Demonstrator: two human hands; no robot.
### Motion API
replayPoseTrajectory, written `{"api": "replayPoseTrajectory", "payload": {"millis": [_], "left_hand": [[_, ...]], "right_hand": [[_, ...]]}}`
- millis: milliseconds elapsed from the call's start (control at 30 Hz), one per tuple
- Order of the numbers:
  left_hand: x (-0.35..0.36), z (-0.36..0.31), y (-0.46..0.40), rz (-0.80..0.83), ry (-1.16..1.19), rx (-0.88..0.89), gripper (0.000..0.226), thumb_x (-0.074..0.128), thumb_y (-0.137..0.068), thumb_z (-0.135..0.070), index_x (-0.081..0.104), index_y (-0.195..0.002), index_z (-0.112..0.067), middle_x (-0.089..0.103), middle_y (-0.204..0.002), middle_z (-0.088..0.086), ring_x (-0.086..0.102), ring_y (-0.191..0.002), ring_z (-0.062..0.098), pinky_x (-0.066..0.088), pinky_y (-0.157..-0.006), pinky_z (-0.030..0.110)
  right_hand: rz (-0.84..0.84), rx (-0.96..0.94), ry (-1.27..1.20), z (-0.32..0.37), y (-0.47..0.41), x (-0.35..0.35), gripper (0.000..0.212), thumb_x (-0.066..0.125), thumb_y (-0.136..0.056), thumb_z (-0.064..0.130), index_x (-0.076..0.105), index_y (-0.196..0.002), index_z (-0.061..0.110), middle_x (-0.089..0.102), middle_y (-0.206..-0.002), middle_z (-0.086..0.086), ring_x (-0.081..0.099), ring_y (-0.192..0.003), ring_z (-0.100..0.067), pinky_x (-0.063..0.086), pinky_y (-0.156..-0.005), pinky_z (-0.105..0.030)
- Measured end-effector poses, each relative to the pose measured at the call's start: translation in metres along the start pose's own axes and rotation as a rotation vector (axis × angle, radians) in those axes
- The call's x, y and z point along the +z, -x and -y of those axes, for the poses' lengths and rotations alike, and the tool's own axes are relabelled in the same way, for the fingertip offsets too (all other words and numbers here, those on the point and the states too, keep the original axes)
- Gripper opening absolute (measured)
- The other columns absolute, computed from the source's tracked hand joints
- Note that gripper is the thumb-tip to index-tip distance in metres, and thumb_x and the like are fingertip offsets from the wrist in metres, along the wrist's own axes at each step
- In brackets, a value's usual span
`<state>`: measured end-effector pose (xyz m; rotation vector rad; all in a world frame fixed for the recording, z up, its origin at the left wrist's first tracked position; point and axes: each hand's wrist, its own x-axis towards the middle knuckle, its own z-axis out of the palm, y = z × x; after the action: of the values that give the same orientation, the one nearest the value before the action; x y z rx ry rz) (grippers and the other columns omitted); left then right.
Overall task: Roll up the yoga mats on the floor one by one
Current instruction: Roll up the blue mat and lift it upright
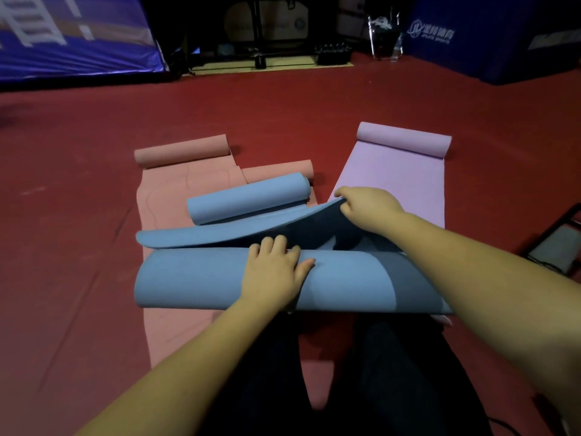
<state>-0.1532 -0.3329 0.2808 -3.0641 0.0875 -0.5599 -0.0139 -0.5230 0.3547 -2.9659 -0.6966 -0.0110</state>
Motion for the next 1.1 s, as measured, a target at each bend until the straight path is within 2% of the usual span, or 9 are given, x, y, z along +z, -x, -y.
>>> {"api": "replayPoseTrajectory", "payload": {"millis": [67, 200, 367, 433, 533, 633, 733, 900, 1100], "left_hand": [[0.003, 0.001, -0.002, 0.005, -0.029, 0.005, 0.061, 0.023, -0.096, -0.057, 0.072, -0.098, -0.020, 0.057, -0.091, 0.003, 0.048, -0.084, 0.026, 0.035, -0.075, 0.039], [0.012, 0.003, -0.005, -0.003, -0.009, 0.041, 0.056, 0.027, -0.095, -0.057, 0.060, -0.083, -0.013, 0.057, -0.078, 0.006, 0.049, -0.074, 0.027, 0.036, -0.070, 0.040], [0.030, 0.004, -0.004, -0.006, 0.030, 0.049, 0.054, 0.033, -0.094, -0.056, 0.062, -0.087, -0.011, 0.061, -0.096, 0.009, 0.050, -0.082, 0.031, 0.038, -0.077, 0.043], [0.033, 0.004, -0.004, -0.027, 0.010, 0.028, 0.060, 0.036, -0.089, -0.063, 0.066, -0.096, -0.011, 0.058, -0.103, 0.010, 0.049, -0.087, 0.032, 0.036, -0.079, 0.044], [0.034, 0.009, -0.004, -0.012, -0.029, 0.049, 0.081, 0.032, -0.078, -0.080, 0.066, -0.107, -0.012, 0.055, -0.096, 0.008, 0.048, -0.084, 0.030, 0.034, -0.076, 0.042], [0.032, 0.014, -0.002, 0.042, -0.062, 0.126, 0.102, 0.031, -0.060, -0.092, 0.063, -0.106, -0.007, 0.053, -0.093, 0.007, 0.048, -0.081, 0.028, 0.039, -0.078, 0.043], [0.036, 0.021, 0.008, 0.110, -0.105, 0.215, 0.109, 0.052, -0.049, -0.090, 0.057, -0.114, -0.004, 0.055, -0.097, 0.011, 0.052, -0.084, 0.030, 0.045, -0.086, 0.047], [0.038, 0.024, 0.011, 0.140, -0.088, 0.235, 0.103, 0.081, -0.045, -0.071, 0.056, -0.121, -0.005, 0.056, -0.103, 0.016, 0.053, -0.091, 0.034, 0.046, -0.087, 0.051], [0.040, 0.017, 0.021, 0.019, -0.044, 0.241, 0.088, 0.077, -0.057, -0.064, 0.061, -0.119, -0.004, 0.056, -0.104, 0.012, 0.053, -0.087, 0.032, 0.044, -0.088, 0.046]], "right_hand": [[0.003, -0.001, 0.011, 0.001, -0.001, -0.003, 0.034, 0.037, -0.094, 0.021, 0.057, -0.120, 0.020, 0.065, -0.118, -0.008, 0.057, -0.098, -0.032, 0.048, -0.080, -0.038], [0.048, -0.015, 0.016, 0.009, 0.004, -0.012, 0.024, 0.037, -0.094, 0.021, 0.057, -0.108, 0.016, 0.064, -0.107, -0.009, 0.048, -0.084, -0.029, 0.039, -0.069, -0.035], [0.096, -0.046, 0.031, 0.020, 0.015, -0.018, 0.015, 0.037, -0.096, 0.019, 0.052, -0.098, 0.019, 0.063, -0.104, -0.010, 0.044, -0.082, -0.026, 0.032, -0.067, -0.033], [0.123, -0.051, 0.017, 0.024, 0.018, -0.021, 0.014, 0.038, -0.096, 0.019, 0.052, -0.097, 0.020, 0.061, -0.102, -0.009, 0.043, -0.083, -0.026, 0.031, -0.068, -0.032], [0.151, -0.057, 0.005, 0.028, 0.022, -0.021, 0.011, 0.040, -0.094, 0.017, 0.041, -0.090, 0.027, 0.055, -0.095, -0.006, 0.043, -0.082, -0.026, 0.030, -0.068, -0.032], [0.174, -0.064, 0.019, 0.029, 0.024, -0.010, 0.009, 0.041, -0.094, 0.018, 0.042, -0.088, 0.024, 0.057, -0.092, -0.004, 0.044, -0.081, -0.028, 0.032, -0.067, -0.033], [0.149, -0.072, 0.075, 0.030, 0.028, 0.012, 0.010, 0.042, -0.093, 0.021, 0.048, -0.087, 0.015, 0.065, -0.097, -0.013, 0.047, -0.078, -0.030, 0.036, -0.064, -0.035], [0.024, -0.101, 0.167, 0.034, 0.040, 0.037, 0.018, 0.043, -0.094, 0.022, 0.055, -0.100, 0.011, 0.066, -0.104, -0.012, 0.061, -0.091, -0.035, 0.037, -0.065, -0.036], [-0.084, -0.084, 0.193, 0.037, 0.062, 0.057, 0.026, 0.043, -0.095, 0.024, 0.058, -0.112, 0.010, 0.065, -0.112, -0.010, 0.060, -0.101, -0.033, 0.031, -0.065, -0.035]]}}
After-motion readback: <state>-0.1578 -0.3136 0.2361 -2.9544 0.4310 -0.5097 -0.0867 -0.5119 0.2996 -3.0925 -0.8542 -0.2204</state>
